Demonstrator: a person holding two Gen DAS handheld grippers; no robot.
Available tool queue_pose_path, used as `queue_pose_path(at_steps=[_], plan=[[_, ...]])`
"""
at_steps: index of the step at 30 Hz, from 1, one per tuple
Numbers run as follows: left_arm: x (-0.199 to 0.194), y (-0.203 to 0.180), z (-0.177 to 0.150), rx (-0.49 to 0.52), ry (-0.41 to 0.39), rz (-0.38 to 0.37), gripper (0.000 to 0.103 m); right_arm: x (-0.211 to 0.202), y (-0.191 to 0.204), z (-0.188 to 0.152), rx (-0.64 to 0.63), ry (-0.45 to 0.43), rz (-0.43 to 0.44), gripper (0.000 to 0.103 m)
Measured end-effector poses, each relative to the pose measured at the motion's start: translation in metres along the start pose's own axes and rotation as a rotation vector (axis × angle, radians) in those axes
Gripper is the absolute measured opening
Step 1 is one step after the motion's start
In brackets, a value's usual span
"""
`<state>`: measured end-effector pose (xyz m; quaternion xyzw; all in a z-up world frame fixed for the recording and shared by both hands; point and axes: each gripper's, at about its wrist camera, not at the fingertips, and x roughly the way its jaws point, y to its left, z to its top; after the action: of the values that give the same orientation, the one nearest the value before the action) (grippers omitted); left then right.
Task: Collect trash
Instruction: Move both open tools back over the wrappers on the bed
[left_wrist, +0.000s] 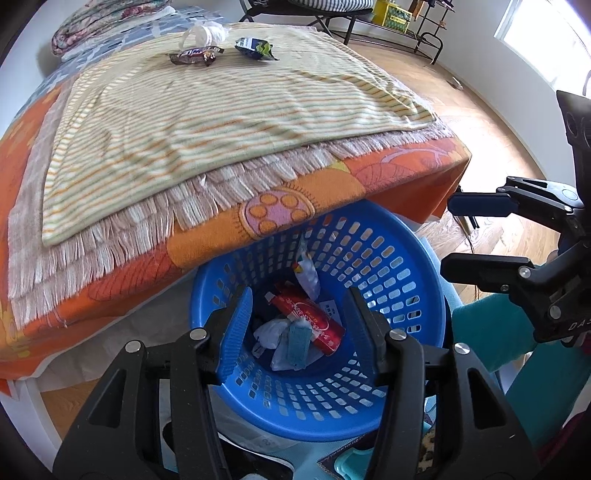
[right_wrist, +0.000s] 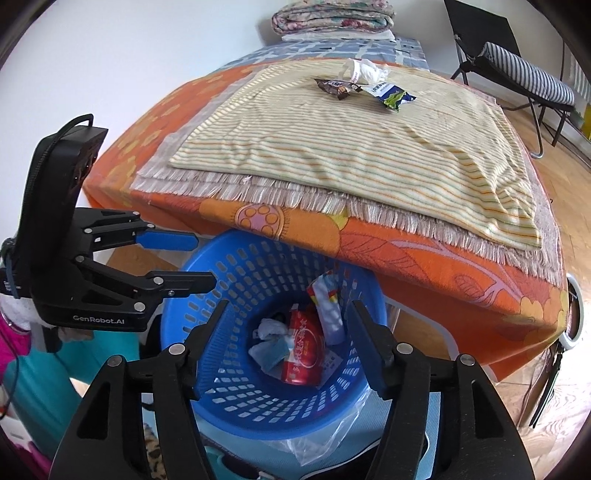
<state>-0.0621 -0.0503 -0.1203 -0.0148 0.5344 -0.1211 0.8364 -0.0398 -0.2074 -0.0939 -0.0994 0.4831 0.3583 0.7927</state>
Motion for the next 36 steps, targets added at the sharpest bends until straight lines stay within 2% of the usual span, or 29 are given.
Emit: queue_pose_path(at_steps=[12,19,26,29,36], plan=[[-0.006,0.013,0.039,0.002,-0.025,-0.007,0.053,-0.005,-0.027,0.029,0.083,-0.020,0.021,0.068],[-0.010,0.025,0.077,0.023,-0.050,0.003,0.053,-0.007,-0.038,0.062,0.060,-0.042,-0.019,0.068],[-0.003,0.054,0.118,-0.033,-0.073,0.036,0.053,0.001,-0.064,0.105,0.087,-0.056,-0.045,0.068],[0.002,0.068,0.137,-0.070,-0.080,0.041,0.061,0.008,-0.078,0.126,0.123,-0.065,-0.052,0.068],[0.018,0.102,0.187,-0.190,-0.110,0.053,0.062,0.030,-0.114,0.176,0.243,-0.072,-0.027,0.068]])
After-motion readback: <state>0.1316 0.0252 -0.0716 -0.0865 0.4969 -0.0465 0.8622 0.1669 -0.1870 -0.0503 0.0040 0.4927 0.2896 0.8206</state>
